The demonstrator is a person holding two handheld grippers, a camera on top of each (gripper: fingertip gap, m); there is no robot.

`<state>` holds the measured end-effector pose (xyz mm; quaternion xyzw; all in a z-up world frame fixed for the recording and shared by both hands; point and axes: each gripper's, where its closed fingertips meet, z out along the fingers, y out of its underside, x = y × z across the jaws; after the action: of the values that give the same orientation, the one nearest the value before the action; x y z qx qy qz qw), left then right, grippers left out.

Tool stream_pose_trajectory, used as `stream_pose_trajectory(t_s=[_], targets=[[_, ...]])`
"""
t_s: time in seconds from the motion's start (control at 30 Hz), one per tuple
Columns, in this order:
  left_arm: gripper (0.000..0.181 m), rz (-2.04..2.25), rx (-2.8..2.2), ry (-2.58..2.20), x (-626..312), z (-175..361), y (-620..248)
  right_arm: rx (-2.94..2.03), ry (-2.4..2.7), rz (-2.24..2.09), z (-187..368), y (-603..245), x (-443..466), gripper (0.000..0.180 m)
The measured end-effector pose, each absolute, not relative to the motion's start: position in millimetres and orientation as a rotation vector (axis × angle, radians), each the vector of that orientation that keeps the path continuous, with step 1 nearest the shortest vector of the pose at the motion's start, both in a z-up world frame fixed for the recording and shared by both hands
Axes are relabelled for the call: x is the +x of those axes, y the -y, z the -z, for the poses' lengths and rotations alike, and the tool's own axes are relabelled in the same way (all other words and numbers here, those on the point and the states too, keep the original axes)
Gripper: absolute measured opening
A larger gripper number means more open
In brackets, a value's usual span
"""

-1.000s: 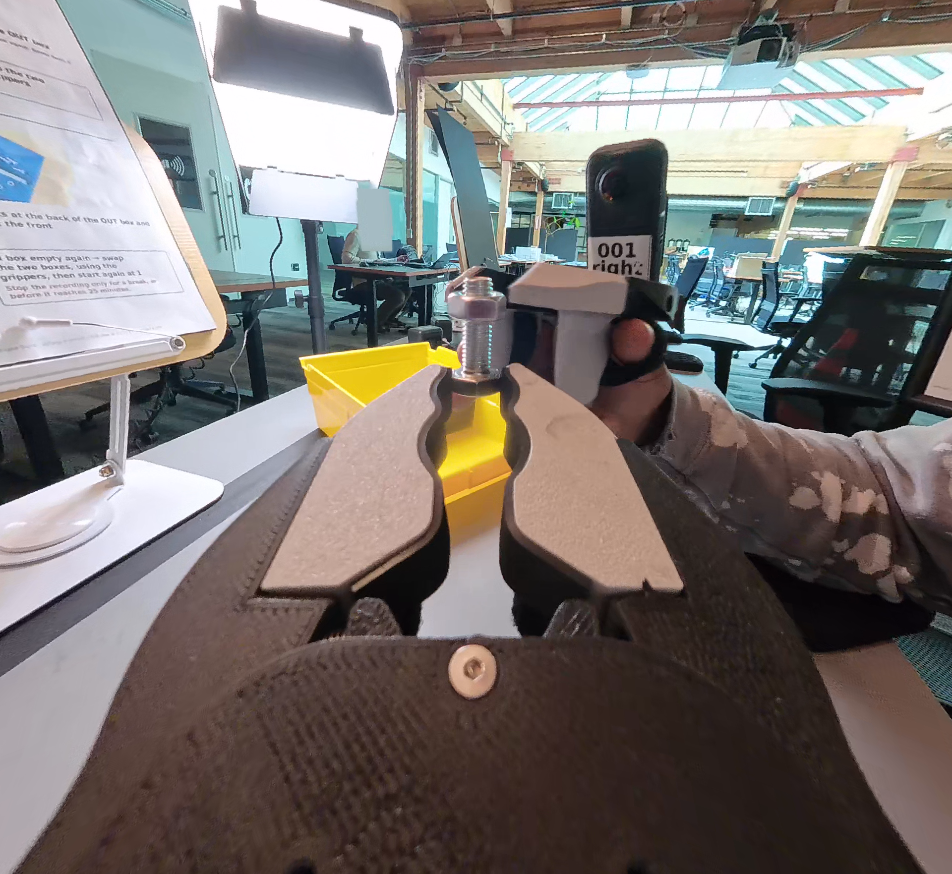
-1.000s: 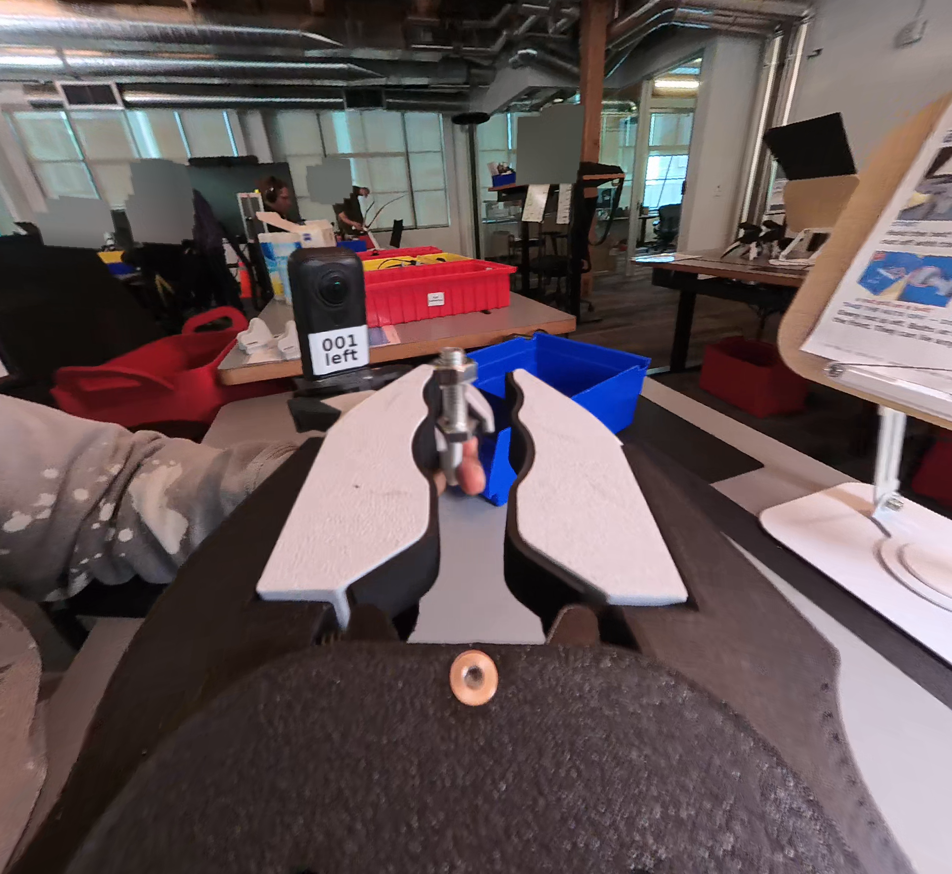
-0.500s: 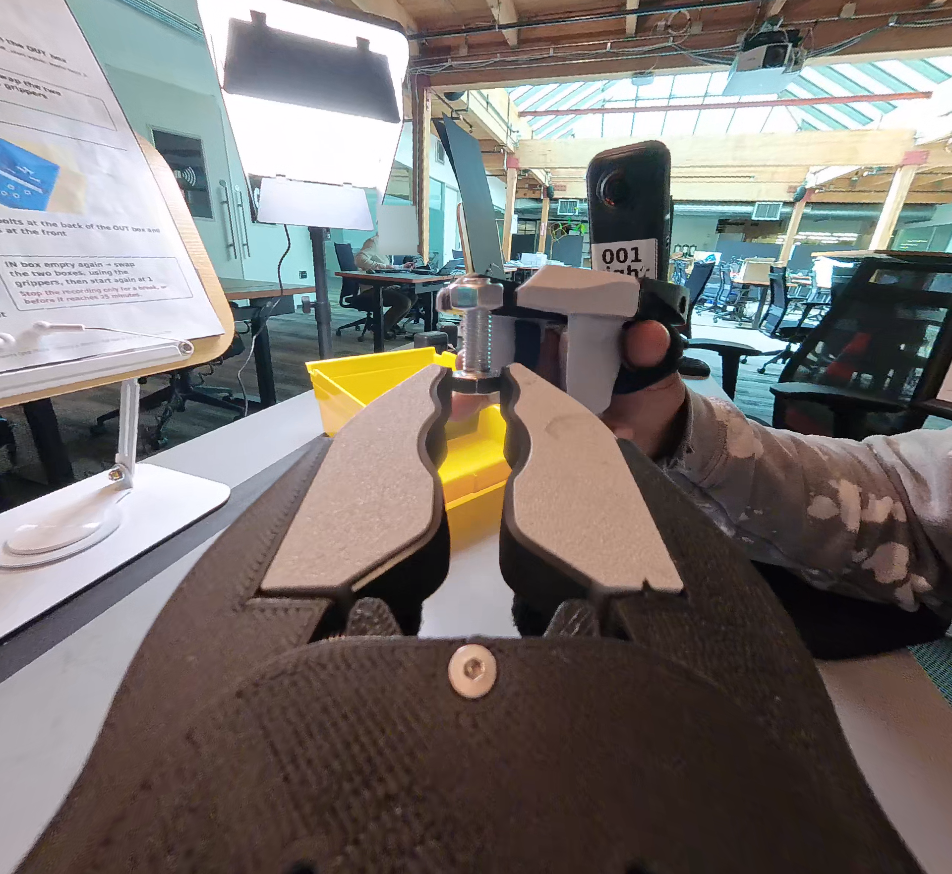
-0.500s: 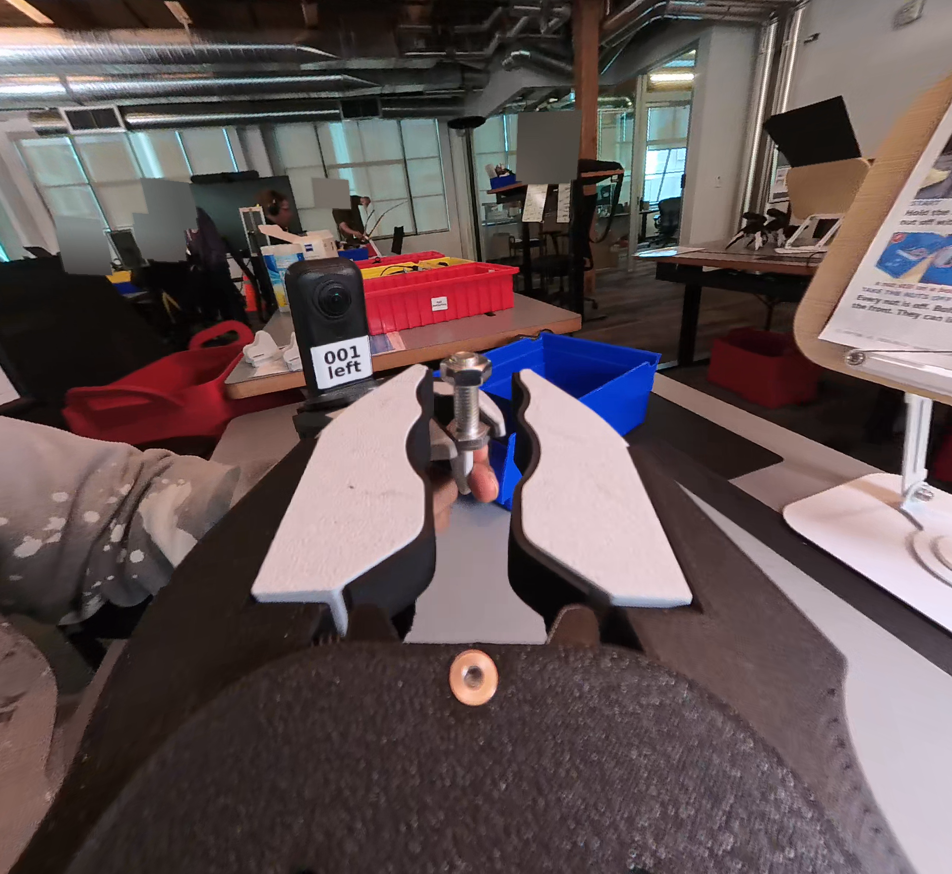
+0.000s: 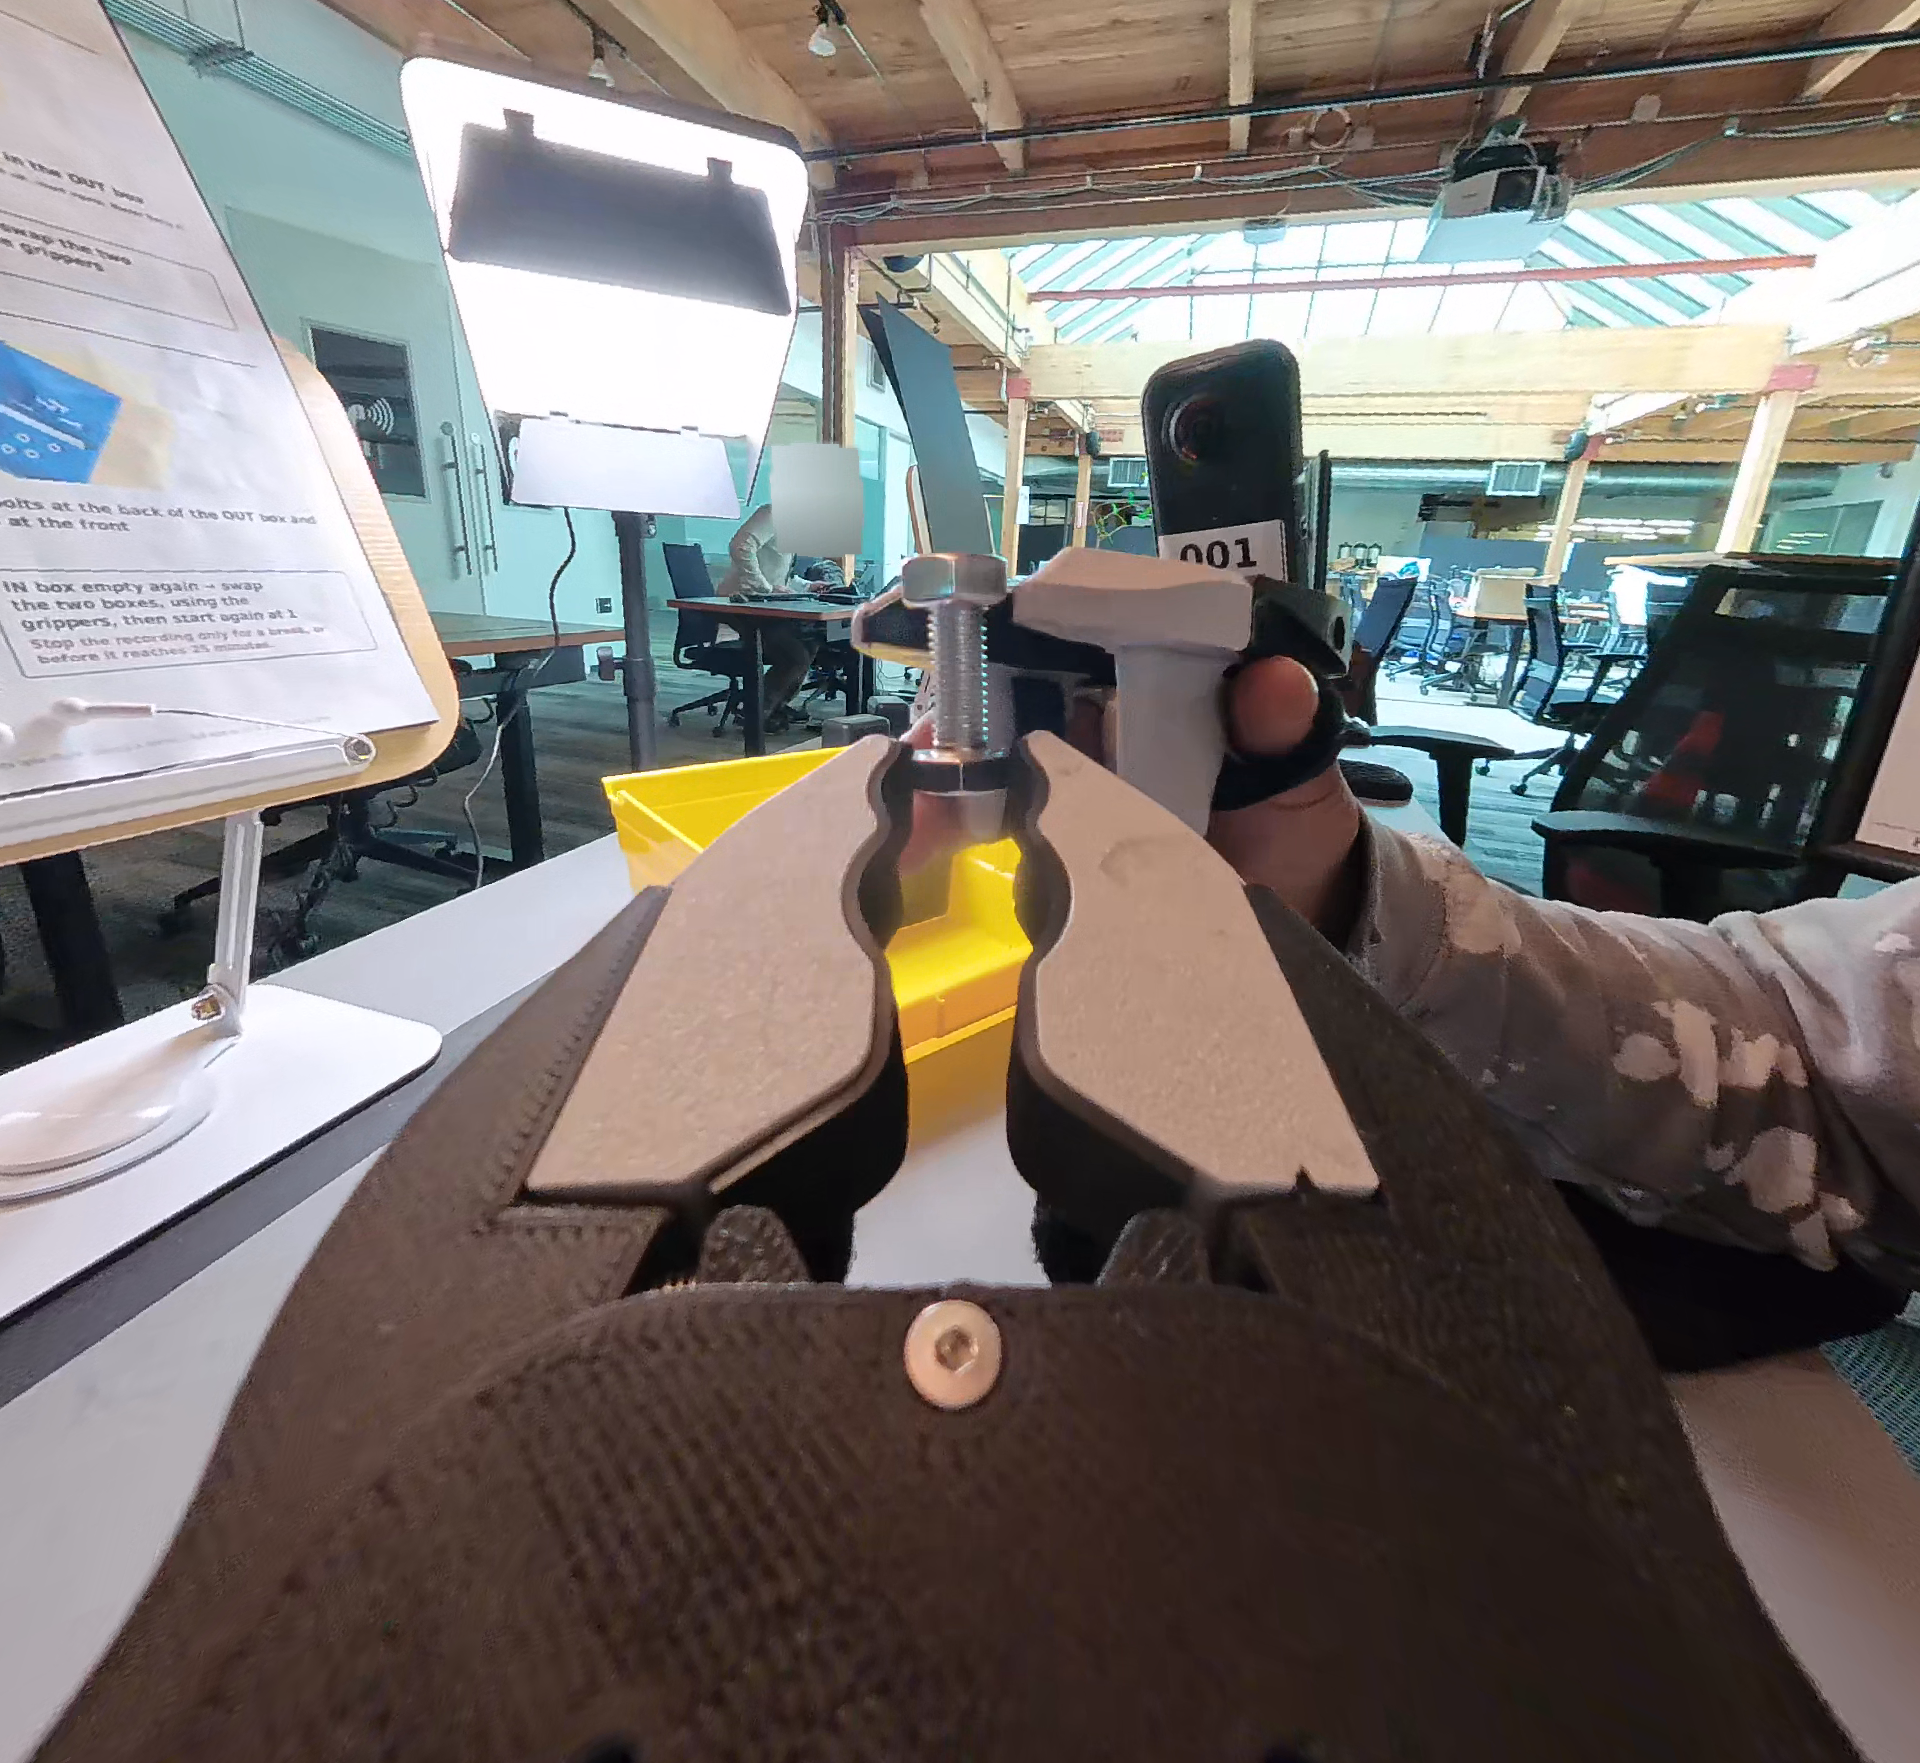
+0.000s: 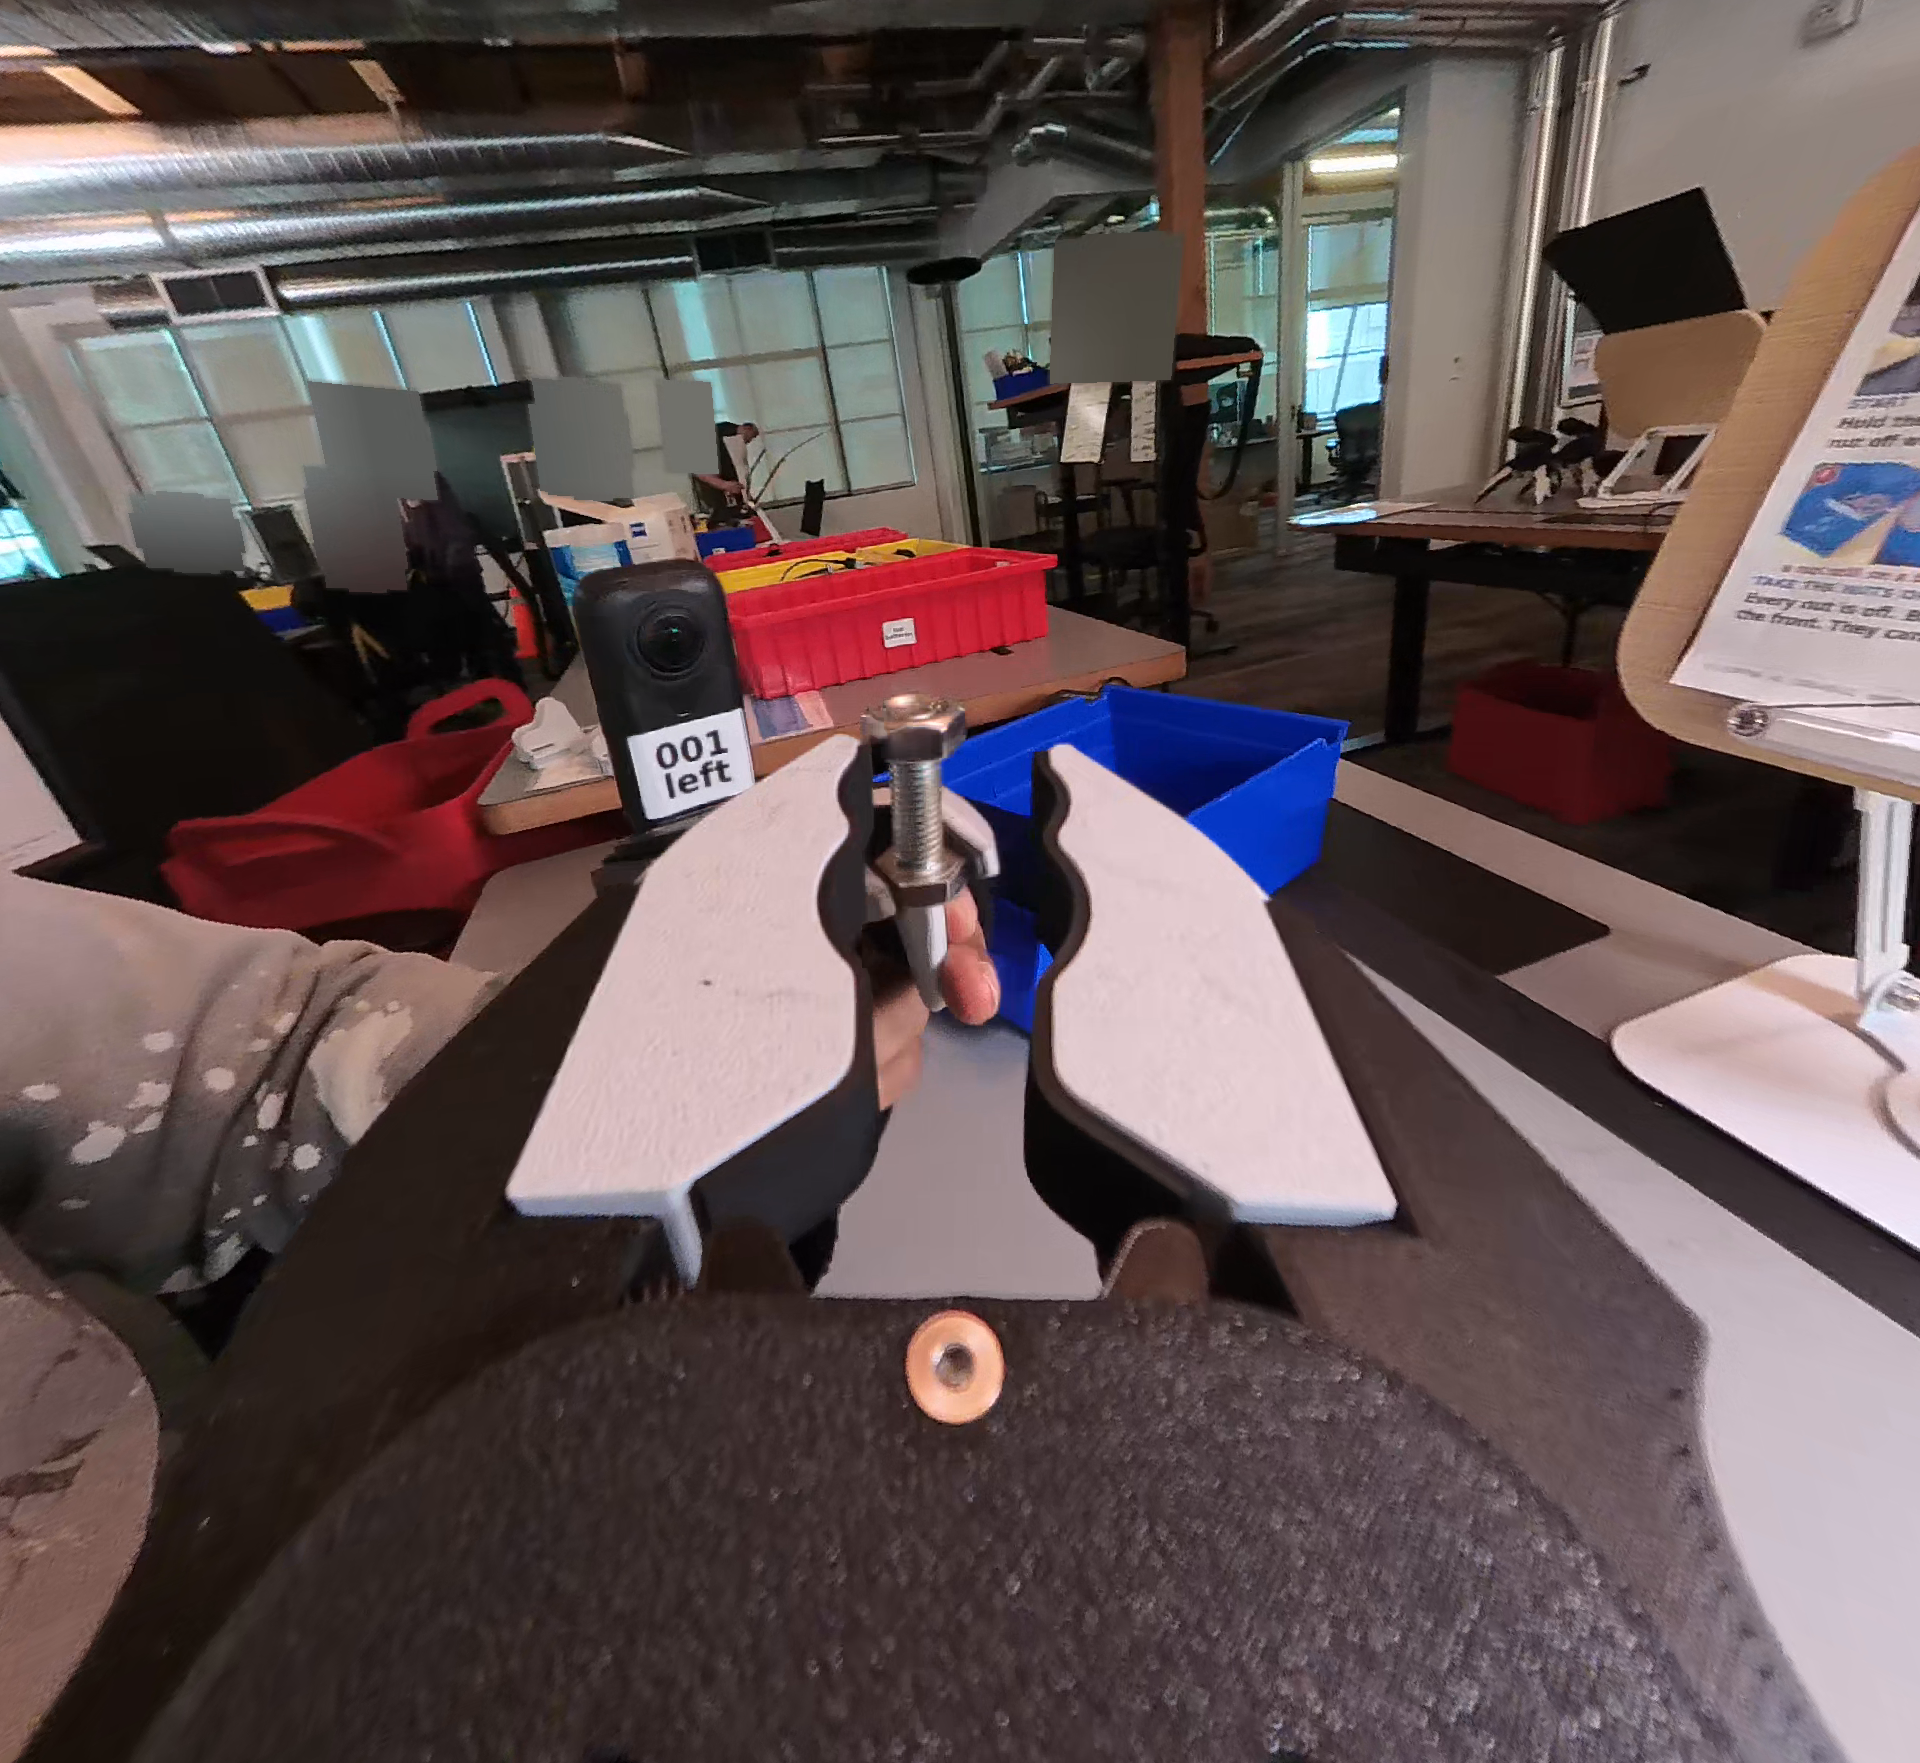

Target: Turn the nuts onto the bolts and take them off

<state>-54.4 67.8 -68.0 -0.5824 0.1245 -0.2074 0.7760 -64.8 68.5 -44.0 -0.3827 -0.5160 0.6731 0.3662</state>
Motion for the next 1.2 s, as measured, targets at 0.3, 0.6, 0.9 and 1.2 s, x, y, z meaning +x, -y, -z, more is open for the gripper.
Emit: stream_pose_trajectory(t_s=[0.3, 0.6, 0.9, 1.2], targets=[[0.019, 0.454, -1.257, -0.264, -54.8, 69.6, -68.6, -0.96, 1.333, -1.75, 38.7, -64.9, -60.0, 0.029], [0.019, 0.455, -1.22, -0.254, -58.7, 62.1, -63.8, -0.985, 1.258, -1.741, 32.1, -84.2, -55.6, 0.019], [0.019, 0.461, -1.215, -0.26, -56.1, 62.6, -63.4, -0.992, 1.262, -1.745, 34.6, -80.4, -58.1, 0.012], [0.019, 0.453, -1.253, -0.274, -51.7, 71.4, -68.9, -0.937, 1.343, -1.71, 37.8, -60.8, -59.7, 0.027]])
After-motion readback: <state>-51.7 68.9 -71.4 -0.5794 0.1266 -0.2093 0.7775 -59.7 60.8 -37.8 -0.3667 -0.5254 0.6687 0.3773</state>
